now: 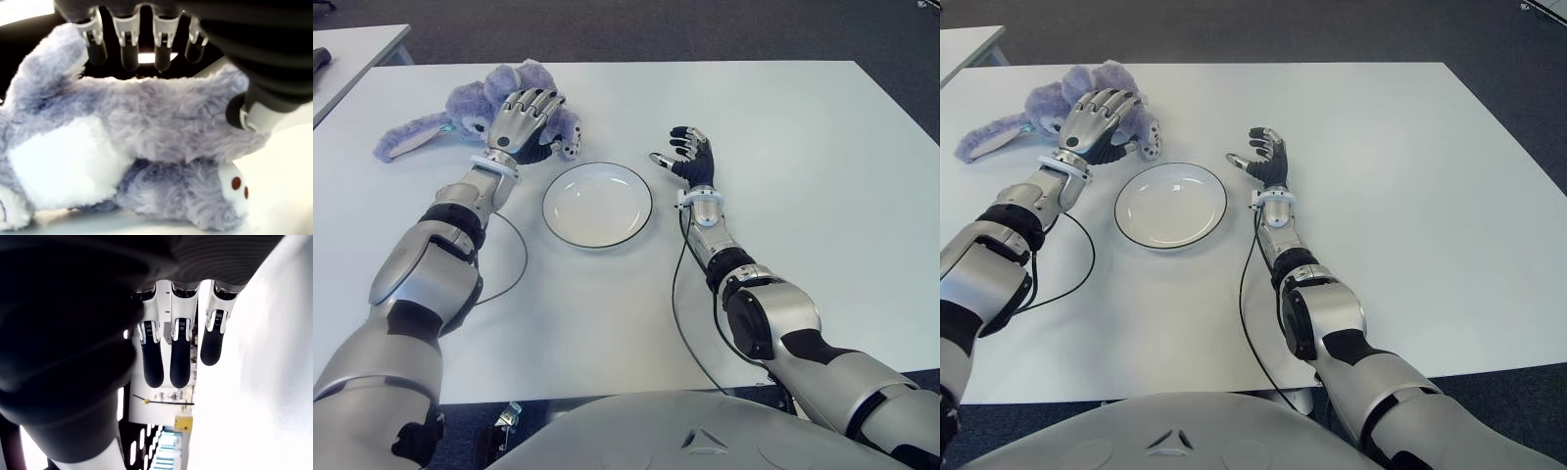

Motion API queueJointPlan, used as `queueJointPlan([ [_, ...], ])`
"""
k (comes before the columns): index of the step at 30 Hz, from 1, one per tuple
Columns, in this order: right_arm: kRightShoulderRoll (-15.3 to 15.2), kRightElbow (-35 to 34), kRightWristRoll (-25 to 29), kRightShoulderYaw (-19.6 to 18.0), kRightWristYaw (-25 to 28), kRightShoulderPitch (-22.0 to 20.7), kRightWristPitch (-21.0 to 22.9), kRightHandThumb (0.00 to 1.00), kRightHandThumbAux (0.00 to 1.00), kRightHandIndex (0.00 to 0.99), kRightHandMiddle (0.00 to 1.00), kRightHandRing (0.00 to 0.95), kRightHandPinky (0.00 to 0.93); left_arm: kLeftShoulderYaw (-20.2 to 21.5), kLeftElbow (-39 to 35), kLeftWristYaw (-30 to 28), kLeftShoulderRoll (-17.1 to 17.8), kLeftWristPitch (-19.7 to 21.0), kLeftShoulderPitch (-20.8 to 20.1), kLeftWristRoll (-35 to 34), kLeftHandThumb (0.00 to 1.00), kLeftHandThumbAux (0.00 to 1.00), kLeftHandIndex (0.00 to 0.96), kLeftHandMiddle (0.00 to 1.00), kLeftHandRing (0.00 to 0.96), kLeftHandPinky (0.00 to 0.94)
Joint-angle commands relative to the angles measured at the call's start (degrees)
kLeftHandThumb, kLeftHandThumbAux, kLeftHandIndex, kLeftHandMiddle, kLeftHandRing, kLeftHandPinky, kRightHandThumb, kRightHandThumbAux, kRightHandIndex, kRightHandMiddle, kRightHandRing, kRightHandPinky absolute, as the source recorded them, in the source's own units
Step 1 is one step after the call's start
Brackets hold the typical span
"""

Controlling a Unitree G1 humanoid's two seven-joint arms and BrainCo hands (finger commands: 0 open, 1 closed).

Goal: Put the doll into the plate.

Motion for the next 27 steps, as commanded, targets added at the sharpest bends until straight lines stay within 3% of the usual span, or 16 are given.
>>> queueJointPlan([
  [1, 5.7, 7.1, 0.1, -0.4, -0.5, 12.2, 3.5, 0.034, 0.958, 0.288, 0.302, 0.292, 0.24, -1.1, 1.5, 1.2, -1.5, 0.7, 0.4, 1.6, 0.462, 0.478, 0.0, 0.101, 0.085, 0.045],
  [10, 5.6, 7.2, -0.2, -0.1, -0.7, 12.1, 3.5, 0.0, 0.958, 0.286, 0.31, 0.305, 0.249, -1.4, 2.9, 1.3, -3.6, 2.0, -0.6, 1.7, 0.501, 0.477, 0.0, 0.088, 0.079, 0.064],
  [11, 5.6, 7.2, -0.2, -0.1, -0.6, 12.1, 3.5, 0.0, 0.96, 0.285, 0.309, 0.302, 0.241, -1.5, 3.0, 1.3, -3.9, 2.1, -0.7, 1.8, 0.534, 0.473, 0.0, 0.088, 0.086, 0.119],
  [16, 5.6, 7.2, -0.1, -0.2, -0.5, 12.1, 3.5, 0.0, 0.963, 0.281, 0.306, 0.299, 0.239, -2.6, 3.6, 0.2, -4.6, 2.3, -1.2, 2.7, 0.588, 0.455, 0.0, 0.089, 0.115, 0.222],
  [27, 5.7, 7.2, -0.4, 0.0, -1.2, 12.2, 3.6, 0.005, 0.968, 0.288, 0.308, 0.3, 0.232, -5.8, 5.4, -8.9, -4.9, 3.4, -3.7, 4.5, 0.666, 0.434, 0.013, 0.09, 0.167, 0.303],
])
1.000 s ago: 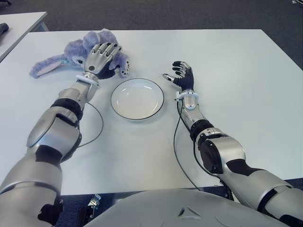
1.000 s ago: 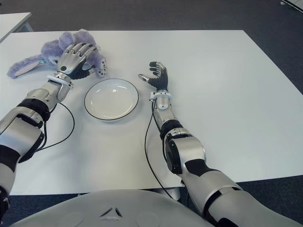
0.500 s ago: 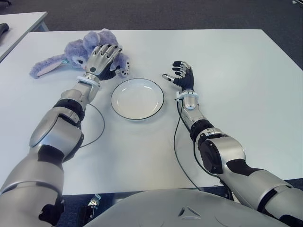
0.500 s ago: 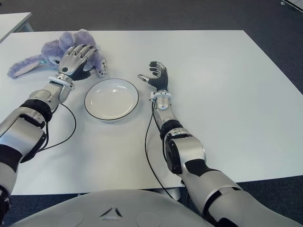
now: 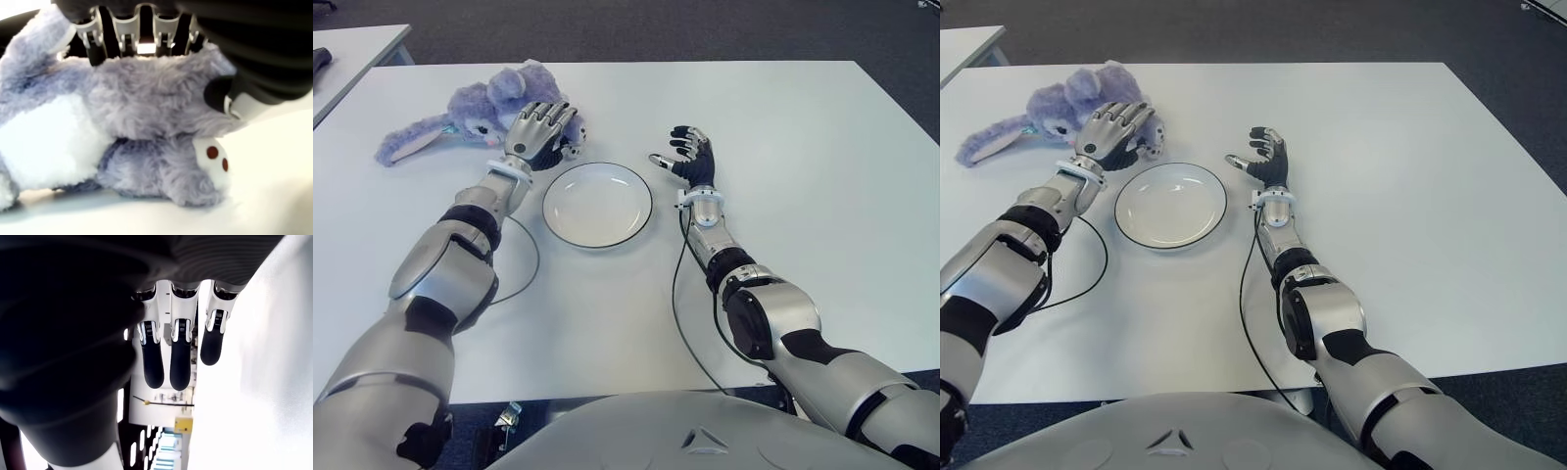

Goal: Put the doll into the plate.

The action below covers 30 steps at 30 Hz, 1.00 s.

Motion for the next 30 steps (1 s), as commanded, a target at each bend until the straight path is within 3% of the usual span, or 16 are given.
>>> queueJointPlan([
  [1, 5.7, 7.2, -0.4, 0.0, -0.7, 12.2, 3.6, 0.005, 0.967, 0.288, 0.308, 0.3, 0.233, -2.9, 2.1, -7.9, -1.0, 0.7, -2.4, 2.9, 0.67, 0.435, 0.013, 0.092, 0.17, 0.31],
  [18, 6.3, 7.1, -1.0, 0.9, -2.9, 12.1, 3.9, 0.0, 0.96, 0.293, 0.309, 0.29, 0.216, -5.4, 3.2, -20.2, -1.0, 1.9, -5.7, 3.2, 0.632, 0.425, 0.0, 0.09, 0.16, 0.248],
  [28, 6.3, 7.1, -1.1, 1.4, -3.1, 12.3, 3.5, 0.0, 0.958, 0.292, 0.312, 0.296, 0.231, -5.2, 3.4, -21.1, -1.9, 2.2, -6.4, 2.6, 0.637, 0.423, 0.019, 0.106, 0.187, 0.291],
  [30, 6.3, 7.1, -1.0, 1.4, -3.1, 12.4, 3.4, 0.0, 0.959, 0.294, 0.315, 0.298, 0.236, -5.2, 3.6, -21.1, -2.2, 2.6, -6.4, 2.5, 0.653, 0.426, 0.04, 0.133, 0.227, 0.345],
])
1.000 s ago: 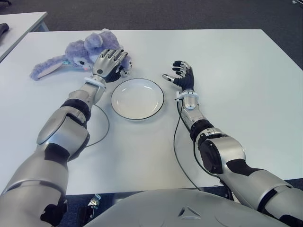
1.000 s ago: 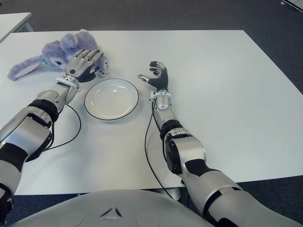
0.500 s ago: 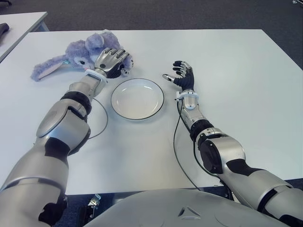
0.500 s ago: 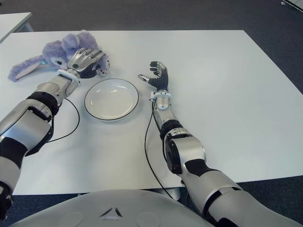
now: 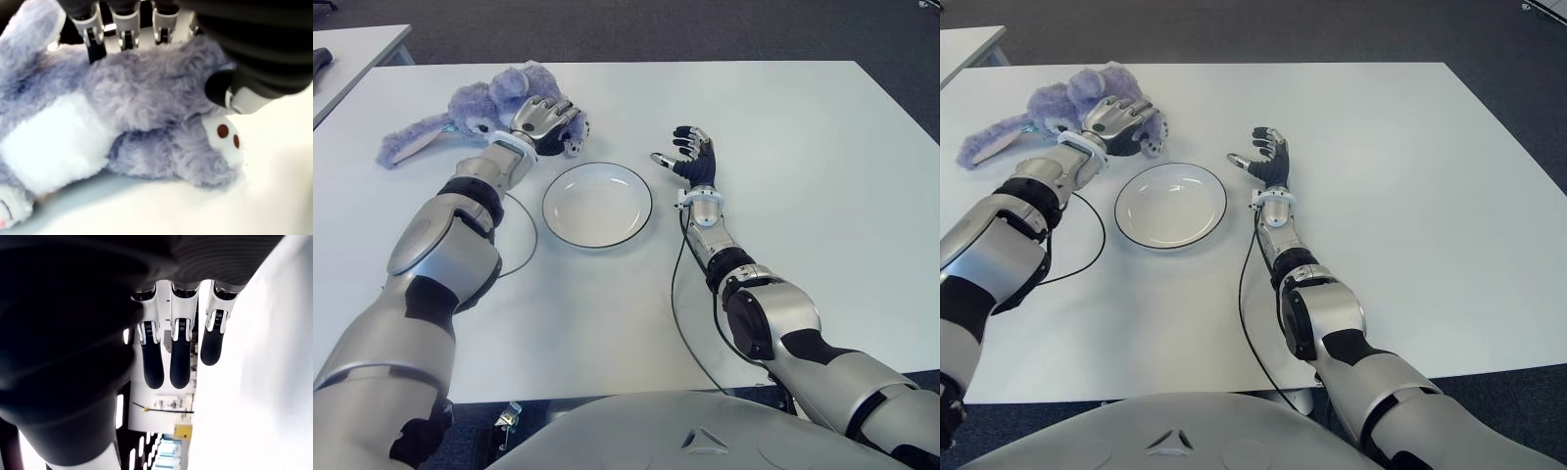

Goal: Put the doll into the plate.

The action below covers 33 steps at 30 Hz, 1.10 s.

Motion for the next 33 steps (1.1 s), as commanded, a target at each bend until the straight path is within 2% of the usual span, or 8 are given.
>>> queueJointPlan([
  [1, 6.3, 7.1, -0.9, 0.6, -0.6, 12.4, 3.2, 0.0, 0.957, 0.295, 0.317, 0.299, 0.239, -0.9, 1.9, -3.4, -1.9, 1.0, 0.9, 1.4, 0.665, 0.429, 0.07, 0.159, 0.261, 0.385],
  [6, 6.5, 7.1, -0.7, 0.6, -0.7, 12.6, 2.8, 0.0, 0.955, 0.298, 0.319, 0.3, 0.234, -1.1, 2.5, -2.9, -2.2, 2.2, 1.1, 1.6, 0.683, 0.436, 0.199, 0.229, 0.32, 0.411],
  [9, 6.6, 7.1, -0.7, 0.7, -1.1, 12.7, 2.7, 0.002, 0.955, 0.303, 0.317, 0.297, 0.222, -1.0, 2.3, -3.2, -2.0, 1.8, 1.1, 1.3, 0.691, 0.424, 0.282, 0.284, 0.336, 0.367],
  [14, 6.5, 7.1, -1.2, 1.3, -1.7, 12.8, 3.0, 0.004, 0.95, 0.308, 0.325, 0.3, 0.234, 0.1, 2.4, -5.5, -1.8, 0.8, 1.0, -0.1, 0.709, 0.419, 0.288, 0.296, 0.332, 0.357],
  [16, 6.5, 7.1, -1.2, 1.5, -1.8, 12.9, 3.0, 0.004, 0.95, 0.308, 0.326, 0.302, 0.238, 0.4, 2.4, -6.3, -1.7, 0.6, 0.7, -0.4, 0.711, 0.419, 0.246, 0.29, 0.328, 0.357],
  [18, 6.5, 7.1, -1.1, 1.6, -1.7, 12.9, 2.9, 0.007, 0.954, 0.31, 0.329, 0.307, 0.244, 0.5, 2.3, -8.0, -1.6, 0.4, 0.3, -0.6, 0.703, 0.408, 0.103, 0.245, 0.302, 0.35],
  [20, 6.5, 7.1, -1.1, 1.7, -1.5, 13.0, 2.8, 0.01, 0.955, 0.311, 0.329, 0.308, 0.247, 0.5, 2.3, -8.9, -1.5, 0.3, 0.1, -0.6, 0.694, 0.403, 0.068, 0.217, 0.283, 0.331],
  [33, 6.6, 7.1, -0.8, 1.8, -1.6, 13.0, 2.6, 0.026, 0.949, 0.319, 0.339, 0.318, 0.252, 0.3, 2.6, -13.5, -1.2, 1.1, -0.3, 0.2, 0.544, 0.338, 0.0, 0.083, 0.123, 0.139],
])
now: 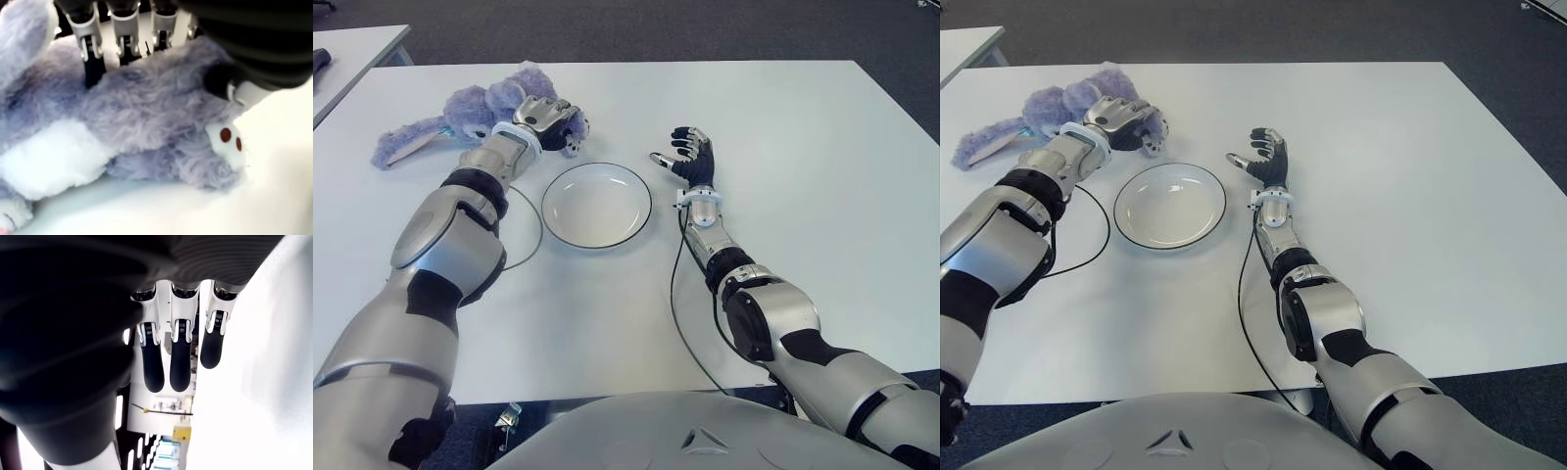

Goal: Put the doll into the plate.

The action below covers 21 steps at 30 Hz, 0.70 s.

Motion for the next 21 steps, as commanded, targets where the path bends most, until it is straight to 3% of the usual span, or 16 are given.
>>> queueJointPlan([
  [1, 6.6, 7.4, -0.8, 0.4, -0.5, 13.0, 2.6, 0.026, 0.948, 0.318, 0.339, 0.318, 0.252, -0.6, 2.0, -5.5, -0.2, -0.2, 1.9, 0.9, 0.532, 0.329, 0.0, 0.076, 0.114, 0.132],
  [12, 6.5, 7.3, -0.9, 0.5, -0.9, 13.1, 2.3, 0.04, 0.963, 0.319, 0.336, 0.317, 0.25, -0.3, 2.0, -6.9, -0.8, 0.6, 1.8, 0.7, 0.447, 0.266, 0.0, 0.024, 0.055, 0.095],
  [21, 6.4, 7.4, -1.2, 0.8, -0.8, 13.1, 2.6, 0.031, 0.955, 0.319, 0.342, 0.321, 0.249, -0.6, 2.0, -6.4, -1.0, 0.7, 1.8, 1.1, 0.426, 0.25, 0.0, 0.002, 0.029, 0.003],
])
